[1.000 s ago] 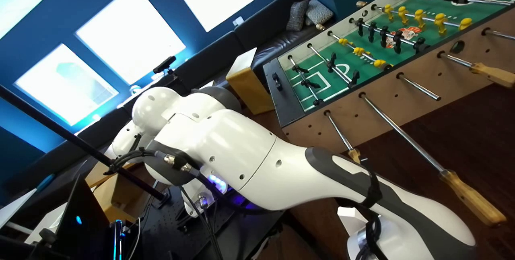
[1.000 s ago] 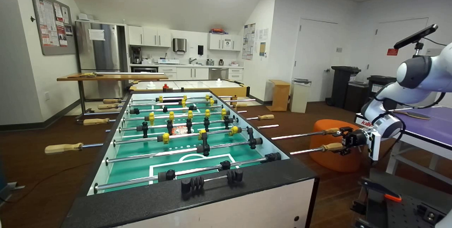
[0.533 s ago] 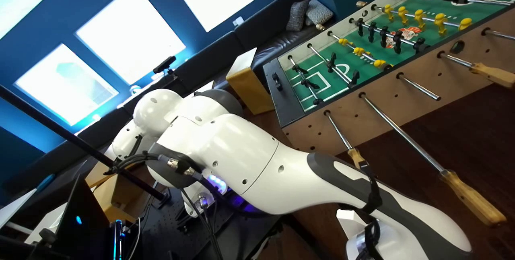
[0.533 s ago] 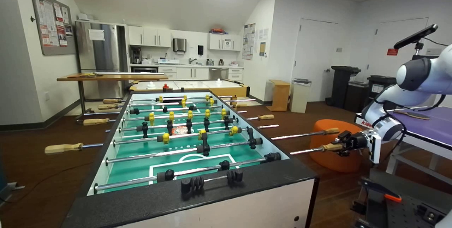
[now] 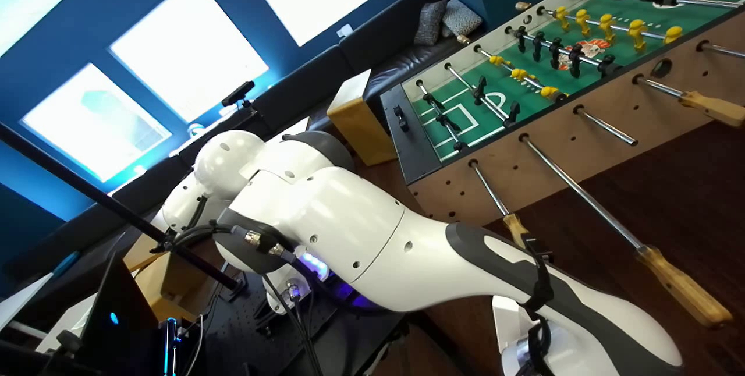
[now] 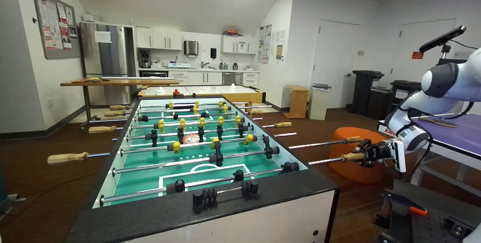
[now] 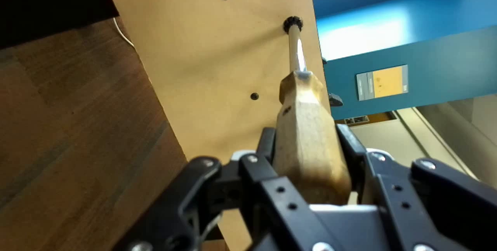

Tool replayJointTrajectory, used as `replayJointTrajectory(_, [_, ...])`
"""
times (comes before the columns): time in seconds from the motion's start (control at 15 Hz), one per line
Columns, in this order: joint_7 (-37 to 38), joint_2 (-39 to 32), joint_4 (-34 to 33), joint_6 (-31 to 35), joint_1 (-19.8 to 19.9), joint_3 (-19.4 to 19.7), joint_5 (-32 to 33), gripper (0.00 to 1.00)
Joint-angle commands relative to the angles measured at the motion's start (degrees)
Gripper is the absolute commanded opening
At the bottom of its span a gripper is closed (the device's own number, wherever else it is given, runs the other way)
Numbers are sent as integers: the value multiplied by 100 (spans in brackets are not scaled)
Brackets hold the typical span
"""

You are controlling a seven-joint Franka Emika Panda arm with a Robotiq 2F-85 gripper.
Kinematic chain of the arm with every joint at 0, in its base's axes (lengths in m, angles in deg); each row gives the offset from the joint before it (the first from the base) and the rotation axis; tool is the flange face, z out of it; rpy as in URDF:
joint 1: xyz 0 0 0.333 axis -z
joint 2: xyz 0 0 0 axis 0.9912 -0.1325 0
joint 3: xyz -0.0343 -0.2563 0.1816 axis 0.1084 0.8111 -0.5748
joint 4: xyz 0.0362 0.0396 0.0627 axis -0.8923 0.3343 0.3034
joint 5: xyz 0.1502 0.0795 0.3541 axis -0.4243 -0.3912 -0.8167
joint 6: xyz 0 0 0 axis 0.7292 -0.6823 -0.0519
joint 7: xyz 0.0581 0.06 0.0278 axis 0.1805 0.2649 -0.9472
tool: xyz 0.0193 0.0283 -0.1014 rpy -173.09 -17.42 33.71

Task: Rotate the first rod on the foosball table

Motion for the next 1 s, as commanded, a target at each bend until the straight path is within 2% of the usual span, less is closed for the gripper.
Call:
replayJointTrajectory(0.0, [1267,-34,-264,-421,-46,35,-3,17])
replayJointTrajectory(0.13, [1929,-14,-279,-374,-75,54,8,17])
replayJointTrajectory(0.6, [4058,-133,-565,-907,-58,47,147,17])
replayJointTrajectory(0.67, [3419,-107,-365,-587,-86,85,213,42])
replayJointTrajectory(0.93, [3829,-106,-441,-770,-96,100,180,42])
